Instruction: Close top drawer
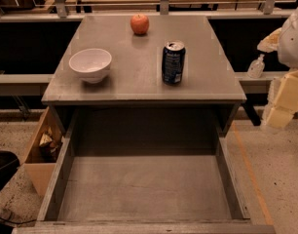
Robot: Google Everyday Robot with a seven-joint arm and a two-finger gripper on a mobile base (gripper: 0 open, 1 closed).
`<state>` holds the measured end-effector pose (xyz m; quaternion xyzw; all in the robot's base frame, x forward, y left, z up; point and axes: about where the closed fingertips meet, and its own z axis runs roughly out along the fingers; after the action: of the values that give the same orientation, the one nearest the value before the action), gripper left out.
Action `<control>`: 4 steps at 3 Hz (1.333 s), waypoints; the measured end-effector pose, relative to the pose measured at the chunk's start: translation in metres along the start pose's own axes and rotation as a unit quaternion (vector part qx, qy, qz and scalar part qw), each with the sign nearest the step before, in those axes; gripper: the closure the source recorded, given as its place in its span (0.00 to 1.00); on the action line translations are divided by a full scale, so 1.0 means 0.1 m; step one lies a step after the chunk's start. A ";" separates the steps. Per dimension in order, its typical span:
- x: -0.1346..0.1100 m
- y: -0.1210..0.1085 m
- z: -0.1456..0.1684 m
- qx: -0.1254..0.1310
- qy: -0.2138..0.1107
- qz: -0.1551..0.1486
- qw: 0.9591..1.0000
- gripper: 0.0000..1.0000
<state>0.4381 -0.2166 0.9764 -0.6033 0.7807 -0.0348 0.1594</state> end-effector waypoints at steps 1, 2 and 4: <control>0.00 0.01 -0.02 0.004 0.000 0.000 1.000 0.00; 0.14 0.22 0.01 0.002 0.010 0.000 1.000 0.00; 0.59 1.03 0.02 -0.002 0.029 -0.035 0.999 0.49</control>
Offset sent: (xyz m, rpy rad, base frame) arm -0.0633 -0.0227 -0.0323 -0.0530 0.0439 -0.0157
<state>0.3295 -0.2446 0.9364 -0.6290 0.7637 -0.0561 0.1341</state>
